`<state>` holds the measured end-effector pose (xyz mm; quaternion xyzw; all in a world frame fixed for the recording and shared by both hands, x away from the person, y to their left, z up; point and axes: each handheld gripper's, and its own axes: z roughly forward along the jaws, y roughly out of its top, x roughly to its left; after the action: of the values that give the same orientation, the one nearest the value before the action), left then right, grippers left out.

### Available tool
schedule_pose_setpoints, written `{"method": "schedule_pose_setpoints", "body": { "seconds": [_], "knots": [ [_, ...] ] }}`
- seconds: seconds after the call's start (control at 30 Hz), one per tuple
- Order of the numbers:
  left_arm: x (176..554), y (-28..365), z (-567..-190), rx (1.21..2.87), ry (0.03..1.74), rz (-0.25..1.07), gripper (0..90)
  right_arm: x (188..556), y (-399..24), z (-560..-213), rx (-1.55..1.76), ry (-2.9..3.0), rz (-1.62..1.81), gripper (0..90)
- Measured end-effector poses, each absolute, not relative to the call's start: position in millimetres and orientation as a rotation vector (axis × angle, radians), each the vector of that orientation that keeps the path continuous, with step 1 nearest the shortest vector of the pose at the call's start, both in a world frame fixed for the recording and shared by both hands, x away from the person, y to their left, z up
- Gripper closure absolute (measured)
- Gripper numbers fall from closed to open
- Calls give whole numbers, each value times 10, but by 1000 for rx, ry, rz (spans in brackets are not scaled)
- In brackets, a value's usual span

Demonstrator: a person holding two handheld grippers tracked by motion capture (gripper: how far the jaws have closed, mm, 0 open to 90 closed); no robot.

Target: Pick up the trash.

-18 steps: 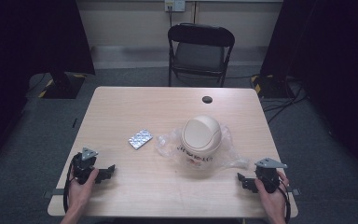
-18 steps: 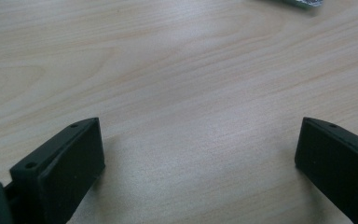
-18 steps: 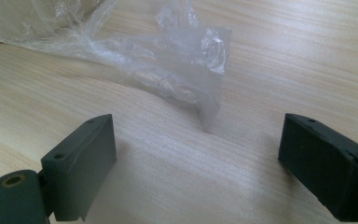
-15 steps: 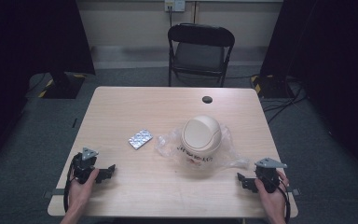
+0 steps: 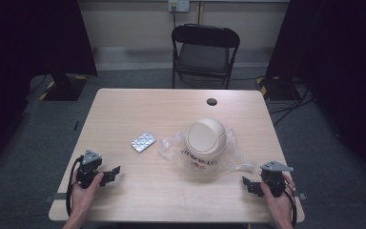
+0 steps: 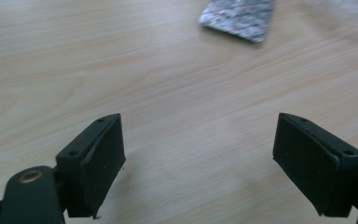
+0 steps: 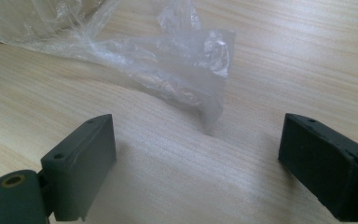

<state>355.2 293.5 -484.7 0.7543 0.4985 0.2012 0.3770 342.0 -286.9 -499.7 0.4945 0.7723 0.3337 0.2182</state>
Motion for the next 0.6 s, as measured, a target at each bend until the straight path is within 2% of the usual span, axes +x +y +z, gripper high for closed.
{"method": "schedule_pose_setpoints", "body": {
  "seconds": [0.3,0.6],
  "knots": [
    [3592,2712,-4670,1947,1165,481,183,3428,-2866,-4996,1368,2141,924,102],
    [3742,2298,-4364,1928,1026,419,186,3466,-2853,-4996,1368,2143,926,102]
  ]
}}
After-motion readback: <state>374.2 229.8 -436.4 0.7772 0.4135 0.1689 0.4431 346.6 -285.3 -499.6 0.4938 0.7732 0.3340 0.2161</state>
